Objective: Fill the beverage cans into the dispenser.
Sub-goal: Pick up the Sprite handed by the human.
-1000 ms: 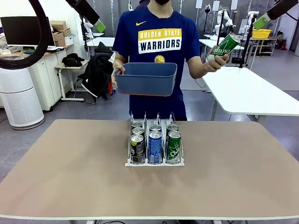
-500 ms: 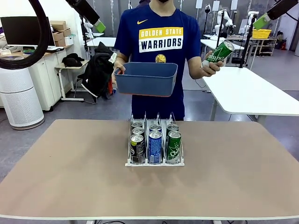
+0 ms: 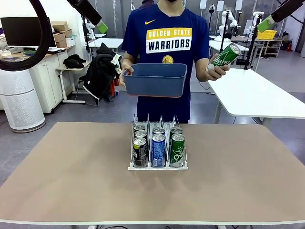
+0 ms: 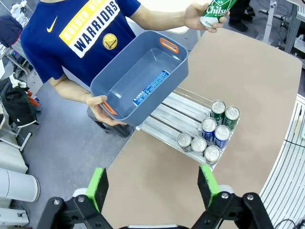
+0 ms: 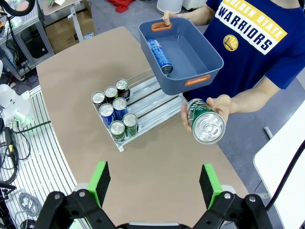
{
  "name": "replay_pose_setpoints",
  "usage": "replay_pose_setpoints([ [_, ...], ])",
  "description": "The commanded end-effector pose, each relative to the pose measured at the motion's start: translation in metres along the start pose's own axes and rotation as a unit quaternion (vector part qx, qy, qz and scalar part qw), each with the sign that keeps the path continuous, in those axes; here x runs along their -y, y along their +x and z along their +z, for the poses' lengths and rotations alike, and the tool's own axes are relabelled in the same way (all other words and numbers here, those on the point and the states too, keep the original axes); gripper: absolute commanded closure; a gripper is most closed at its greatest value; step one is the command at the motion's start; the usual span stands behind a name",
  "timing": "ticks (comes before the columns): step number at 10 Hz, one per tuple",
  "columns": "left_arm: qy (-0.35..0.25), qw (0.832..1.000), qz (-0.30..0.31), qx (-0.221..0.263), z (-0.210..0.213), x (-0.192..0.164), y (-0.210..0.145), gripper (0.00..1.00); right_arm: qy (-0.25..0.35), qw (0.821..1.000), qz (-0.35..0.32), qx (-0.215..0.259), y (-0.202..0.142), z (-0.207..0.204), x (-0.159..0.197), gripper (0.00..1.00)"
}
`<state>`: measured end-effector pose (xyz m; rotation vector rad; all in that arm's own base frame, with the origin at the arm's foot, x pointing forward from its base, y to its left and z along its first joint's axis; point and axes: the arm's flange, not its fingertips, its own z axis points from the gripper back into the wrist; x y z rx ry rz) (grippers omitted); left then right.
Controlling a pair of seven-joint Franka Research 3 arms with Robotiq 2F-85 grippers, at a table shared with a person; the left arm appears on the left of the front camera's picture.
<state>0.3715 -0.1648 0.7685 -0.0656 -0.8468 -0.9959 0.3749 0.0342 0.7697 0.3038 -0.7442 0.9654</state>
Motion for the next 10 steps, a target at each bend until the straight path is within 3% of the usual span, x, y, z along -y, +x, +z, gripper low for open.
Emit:
replay_pose_setpoints([
  [1,0.0,1.0,0.002,-0.002,-0.001,-0.001,-0.002,0.0,-0.008,1.0,-0.017,-0.008,0.004,-0.009,0.025,0.0],
  [10,0.0,1.0,0.002,-0.002,-0.001,-0.001,-0.002,0.0,0.034,0.998,-0.031,-0.033,0.005,-0.072,0.083,0.0],
])
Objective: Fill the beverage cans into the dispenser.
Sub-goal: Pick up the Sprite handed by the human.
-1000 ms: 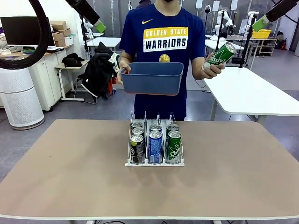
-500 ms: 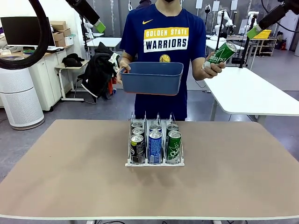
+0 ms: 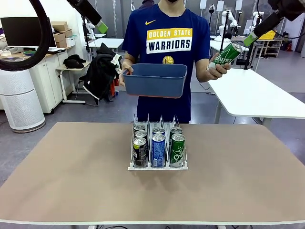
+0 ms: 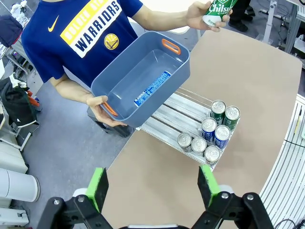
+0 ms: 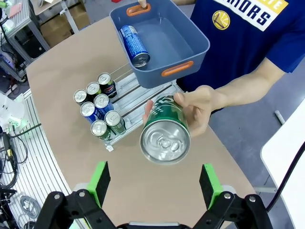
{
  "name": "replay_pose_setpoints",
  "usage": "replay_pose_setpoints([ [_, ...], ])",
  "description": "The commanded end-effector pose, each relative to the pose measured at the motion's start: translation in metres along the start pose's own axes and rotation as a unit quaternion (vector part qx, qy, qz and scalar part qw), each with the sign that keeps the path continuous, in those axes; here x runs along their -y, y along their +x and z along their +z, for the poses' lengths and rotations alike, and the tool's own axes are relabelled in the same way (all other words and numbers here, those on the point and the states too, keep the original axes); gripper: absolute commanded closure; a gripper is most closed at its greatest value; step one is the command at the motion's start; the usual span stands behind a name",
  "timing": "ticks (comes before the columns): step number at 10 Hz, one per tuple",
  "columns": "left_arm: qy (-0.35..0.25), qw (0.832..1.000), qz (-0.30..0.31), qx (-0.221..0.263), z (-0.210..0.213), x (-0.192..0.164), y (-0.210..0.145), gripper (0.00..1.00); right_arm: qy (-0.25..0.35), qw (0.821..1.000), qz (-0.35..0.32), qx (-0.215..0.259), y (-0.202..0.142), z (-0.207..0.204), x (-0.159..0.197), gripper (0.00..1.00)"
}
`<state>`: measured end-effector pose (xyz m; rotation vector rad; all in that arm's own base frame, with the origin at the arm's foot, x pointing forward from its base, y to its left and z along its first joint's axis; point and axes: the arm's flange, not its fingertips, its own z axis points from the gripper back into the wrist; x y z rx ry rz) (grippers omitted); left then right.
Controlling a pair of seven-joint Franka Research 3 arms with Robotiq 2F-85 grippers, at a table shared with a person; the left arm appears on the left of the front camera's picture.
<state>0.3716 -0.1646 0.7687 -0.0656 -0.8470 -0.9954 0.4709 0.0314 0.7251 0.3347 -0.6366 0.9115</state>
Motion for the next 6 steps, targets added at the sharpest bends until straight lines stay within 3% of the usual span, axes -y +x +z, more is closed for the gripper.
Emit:
replay_pose_setpoints([
  [1,0.0,1.0,0.002,-0.002,-0.001,-0.001,-0.002,0.0,0.016,1.0,0.012,0.003,0.006,-0.005,0.009,0.0],
  [6,0.0,1.0,0.002,-0.002,-0.001,-0.001,-0.002,0.0,0.028,1.0,0.009,0.004,0.007,-0.043,0.009,0.0],
])
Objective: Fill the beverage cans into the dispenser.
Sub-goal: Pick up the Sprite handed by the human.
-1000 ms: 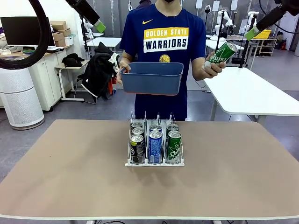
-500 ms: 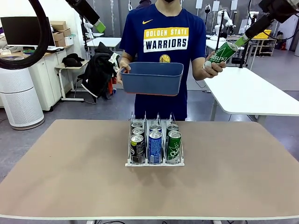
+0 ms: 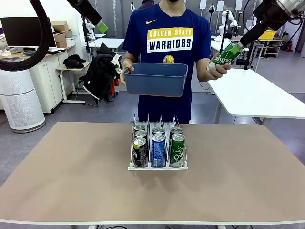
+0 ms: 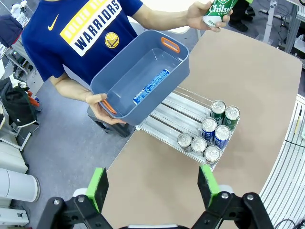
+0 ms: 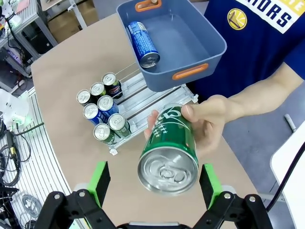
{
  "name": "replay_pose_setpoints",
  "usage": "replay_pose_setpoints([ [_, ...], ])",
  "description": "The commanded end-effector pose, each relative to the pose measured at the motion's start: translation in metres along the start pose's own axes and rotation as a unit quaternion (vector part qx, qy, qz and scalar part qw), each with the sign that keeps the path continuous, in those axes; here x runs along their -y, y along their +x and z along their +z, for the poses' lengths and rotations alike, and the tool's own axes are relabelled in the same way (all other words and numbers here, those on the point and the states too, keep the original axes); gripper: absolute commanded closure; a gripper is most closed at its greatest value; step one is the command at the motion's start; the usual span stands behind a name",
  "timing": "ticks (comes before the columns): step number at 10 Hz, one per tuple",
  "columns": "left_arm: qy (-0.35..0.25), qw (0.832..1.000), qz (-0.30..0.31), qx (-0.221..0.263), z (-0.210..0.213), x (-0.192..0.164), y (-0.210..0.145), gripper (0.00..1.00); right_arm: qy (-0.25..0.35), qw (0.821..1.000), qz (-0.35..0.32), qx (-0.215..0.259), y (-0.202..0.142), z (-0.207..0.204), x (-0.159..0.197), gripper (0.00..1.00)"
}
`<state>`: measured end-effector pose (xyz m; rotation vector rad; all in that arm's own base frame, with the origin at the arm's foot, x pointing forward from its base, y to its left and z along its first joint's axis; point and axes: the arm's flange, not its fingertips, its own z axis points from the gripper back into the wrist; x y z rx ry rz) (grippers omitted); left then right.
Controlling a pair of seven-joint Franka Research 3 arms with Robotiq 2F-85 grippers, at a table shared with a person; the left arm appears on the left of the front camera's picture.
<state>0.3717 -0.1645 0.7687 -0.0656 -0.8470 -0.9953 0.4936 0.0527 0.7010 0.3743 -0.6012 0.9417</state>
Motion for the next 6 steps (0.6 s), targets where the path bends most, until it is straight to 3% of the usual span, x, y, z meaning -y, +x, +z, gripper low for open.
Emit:
replay_pose_setpoints([
  [1,0.0,1.0,0.002,-0.002,-0.001,-0.001,-0.002,0.0,0.005,1.0,0.007,0.008,0.0,-0.009,0.005,0.0],
  [6,0.0,1.0,0.002,-0.002,-0.001,-0.001,-0.002,0.0,0.015,1.0,-0.005,0.003,0.004,-0.027,0.009,0.0],
])
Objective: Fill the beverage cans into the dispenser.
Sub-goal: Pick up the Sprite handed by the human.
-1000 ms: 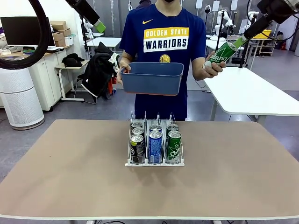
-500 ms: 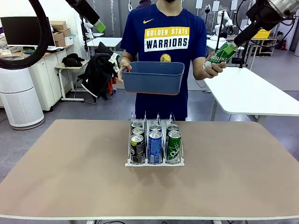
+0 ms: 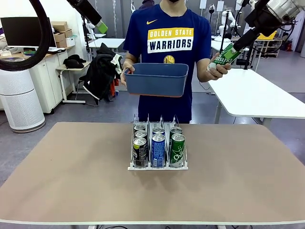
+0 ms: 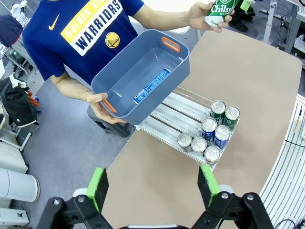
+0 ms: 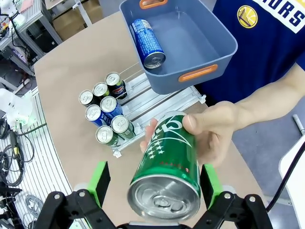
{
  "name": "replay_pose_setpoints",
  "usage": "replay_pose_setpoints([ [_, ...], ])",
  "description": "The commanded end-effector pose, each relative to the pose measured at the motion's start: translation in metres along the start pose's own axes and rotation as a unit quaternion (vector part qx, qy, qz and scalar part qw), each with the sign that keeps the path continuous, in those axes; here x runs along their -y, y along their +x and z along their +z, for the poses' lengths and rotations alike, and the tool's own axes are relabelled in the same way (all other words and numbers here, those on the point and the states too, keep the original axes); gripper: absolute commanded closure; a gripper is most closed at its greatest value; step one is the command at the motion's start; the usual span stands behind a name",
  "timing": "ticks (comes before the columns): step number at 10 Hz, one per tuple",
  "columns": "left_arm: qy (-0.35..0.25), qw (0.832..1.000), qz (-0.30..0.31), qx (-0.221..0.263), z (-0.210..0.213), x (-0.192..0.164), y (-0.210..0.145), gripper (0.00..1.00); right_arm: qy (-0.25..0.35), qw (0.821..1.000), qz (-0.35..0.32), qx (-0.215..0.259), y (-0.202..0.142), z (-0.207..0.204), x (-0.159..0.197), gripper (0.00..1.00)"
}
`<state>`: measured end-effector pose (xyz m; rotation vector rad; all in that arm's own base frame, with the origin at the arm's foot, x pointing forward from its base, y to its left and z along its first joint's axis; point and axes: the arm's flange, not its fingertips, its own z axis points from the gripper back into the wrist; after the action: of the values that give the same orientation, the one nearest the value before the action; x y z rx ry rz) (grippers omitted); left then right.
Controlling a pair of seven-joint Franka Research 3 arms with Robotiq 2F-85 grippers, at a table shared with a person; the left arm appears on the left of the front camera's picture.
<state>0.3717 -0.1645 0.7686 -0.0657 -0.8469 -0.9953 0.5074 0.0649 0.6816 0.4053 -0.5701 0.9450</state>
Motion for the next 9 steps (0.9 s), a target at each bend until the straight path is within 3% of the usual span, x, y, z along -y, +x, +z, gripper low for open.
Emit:
replay_pose_setpoints([
  [1,0.0,1.0,0.002,-0.002,-0.0007,-0.0005,-0.002,0.0,-0.001,1.0,0.001,0.001,0.0,0.0025,-0.0013,0.0],
  [3,0.0,1.0,0.002,-0.002,-0.0007,-0.0005,-0.002,0.0,-0.001,1.0,0.001,0.001,0.0,0.0025,-0.0013,0.0],
  [4,0.0,1.0,0.002,-0.002,-0.0007,-0.0005,-0.002,0.0,-0.001,1.0,0.0,-0.001,0.0004,-0.0002,-0.0004,0.4],
  [5,0.0,1.0,0.002,-0.002,-0.0007,-0.0005,-0.002,0.0,0.003,1.0,-0.008,0.0,0.0006,0.0006,0.0006,0.6],
  [6,0.0,1.0,0.002,-0.002,-0.0007,-0.0005,-0.002,0.0,0.004,1.0,-0.009,0.0,0.0008,0.001,0.0016,1.0],
  [8,0.0,1.0,0.002,-0.002,-0.0007,-0.0005,-0.002,0.0,0.004,1.0,-0.014,-0.004,0.0002,0.0001,0.0009,1.0],
  [9,0.0,1.0,0.002,-0.002,-0.0007,-0.0005,-0.002,0.0,0.006,1.0,-0.014,-0.003,0.0004,0.0022,0.0018,0.85],
])
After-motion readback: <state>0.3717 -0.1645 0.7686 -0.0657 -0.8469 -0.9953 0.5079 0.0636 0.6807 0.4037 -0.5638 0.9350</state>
